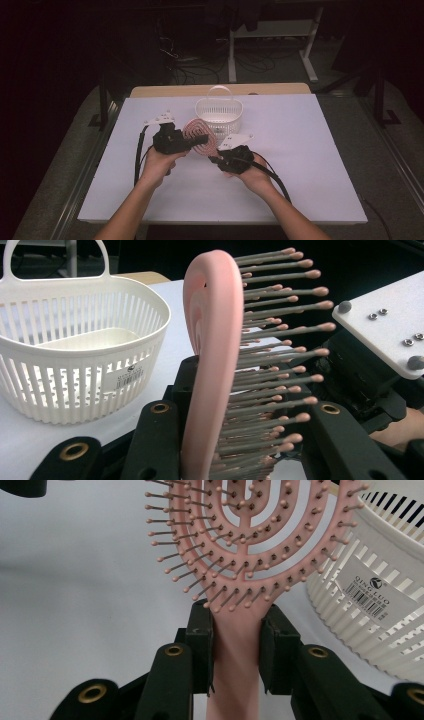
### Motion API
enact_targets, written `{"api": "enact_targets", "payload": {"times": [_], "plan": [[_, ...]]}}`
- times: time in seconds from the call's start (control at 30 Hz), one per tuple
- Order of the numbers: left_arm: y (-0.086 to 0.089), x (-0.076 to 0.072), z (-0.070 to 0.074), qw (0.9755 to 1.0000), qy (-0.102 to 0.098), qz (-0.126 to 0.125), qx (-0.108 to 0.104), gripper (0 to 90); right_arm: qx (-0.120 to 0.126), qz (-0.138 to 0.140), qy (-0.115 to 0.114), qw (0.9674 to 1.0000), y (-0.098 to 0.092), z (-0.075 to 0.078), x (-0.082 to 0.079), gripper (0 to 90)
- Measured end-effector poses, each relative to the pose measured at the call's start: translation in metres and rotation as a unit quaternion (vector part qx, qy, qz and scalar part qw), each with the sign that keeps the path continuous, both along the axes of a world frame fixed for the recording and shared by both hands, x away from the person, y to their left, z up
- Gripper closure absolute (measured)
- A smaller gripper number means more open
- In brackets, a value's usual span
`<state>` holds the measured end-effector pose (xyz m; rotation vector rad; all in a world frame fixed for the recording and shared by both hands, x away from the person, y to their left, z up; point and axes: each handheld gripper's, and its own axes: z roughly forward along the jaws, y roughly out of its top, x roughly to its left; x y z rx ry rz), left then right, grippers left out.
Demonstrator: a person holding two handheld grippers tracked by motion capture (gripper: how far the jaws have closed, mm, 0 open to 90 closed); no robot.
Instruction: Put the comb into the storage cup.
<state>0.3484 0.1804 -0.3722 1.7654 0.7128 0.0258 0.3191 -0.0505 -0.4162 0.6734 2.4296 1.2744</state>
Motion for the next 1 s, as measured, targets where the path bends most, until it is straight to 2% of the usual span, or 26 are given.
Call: {"api": "enact_targets", "payload": {"times": [0.33, 0.57, 0.63, 0.87, 1.0], "plan": [[-0.0002, -0.0009, 0.0015, 1.0, -0.007, -0.006, -0.002, 64.4, 0.004, 0.001, 0.002, 1.0, 0.0, 0.0002, 0.0, 68.5], [0.0004, -0.0014, 0.002, 0.9999, -0.013, 0.002, 0.002, 64.6, 0.018, -0.001, 0.006, 0.9998, -0.0018, 0.0015, 0.001, 61.5], [0.0016, -0.0013, 0.0025, 0.9999, -0.015, 0.003, 0.0, 64.6, 0.023, -0.004, 0.011, 0.9997, -0.0029, 0.0011, 0.0023, 54.3], [0.0043, -0.0022, 0.0038, 0.9997, -0.022, 0.007, 0.002, 64.6, 0.026, -0.001, 0.014, 0.9996, -0.0027, 0.0003, 0.0024, 40.4], [0.0065, -0.0021, 0.0044, 0.9997, -0.024, 0.009, 0.001, 64.6, 0.029, 0.0, 0.03, 0.9991, -0.004, -0.0011, 0.0039, 33.1]]}}
